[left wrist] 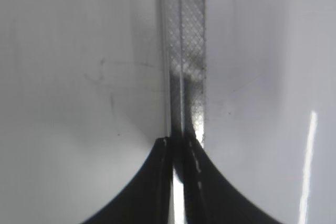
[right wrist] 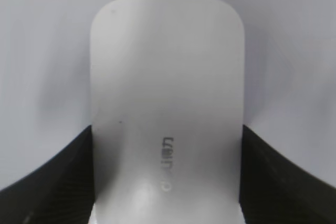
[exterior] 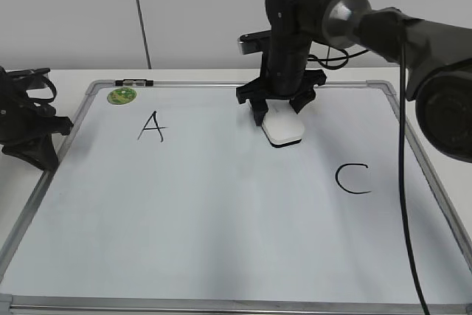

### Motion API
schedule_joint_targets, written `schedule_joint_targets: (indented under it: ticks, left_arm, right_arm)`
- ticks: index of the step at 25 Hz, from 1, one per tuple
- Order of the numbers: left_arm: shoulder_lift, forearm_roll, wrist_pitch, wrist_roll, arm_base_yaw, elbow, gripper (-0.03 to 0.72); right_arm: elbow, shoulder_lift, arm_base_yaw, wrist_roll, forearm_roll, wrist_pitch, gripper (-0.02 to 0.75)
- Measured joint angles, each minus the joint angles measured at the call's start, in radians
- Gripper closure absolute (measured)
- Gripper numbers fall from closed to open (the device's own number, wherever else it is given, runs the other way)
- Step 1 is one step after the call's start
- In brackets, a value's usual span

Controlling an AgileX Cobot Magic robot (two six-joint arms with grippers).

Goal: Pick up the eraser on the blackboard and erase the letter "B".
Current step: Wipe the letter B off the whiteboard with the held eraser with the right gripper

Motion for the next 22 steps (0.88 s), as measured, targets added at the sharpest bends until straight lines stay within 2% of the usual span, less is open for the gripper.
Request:
schedule_joint_targets:
  ticks: [10, 16, 22]
  left_arm:
    - [0.0, 0.0, 0.0, 0.0, 0.0, 0.0, 0.678]
    - [0.0, 0.001, 0.004, 0.0, 0.0, 0.0, 0.678]
    - [0.0, 0.001, 0.004, 0.0, 0.0, 0.0, 0.678]
  right_arm:
    - [-0.006, 0.0, -0.027, 0.01, -0.01, 0.004, 0.192]
    - [-0.122, 0.014, -0.014, -0.002, 0.019, 0.039, 0.192]
    - [-0.165, -0.111, -0.012, -0.037, 0.048, 0.039, 0.192]
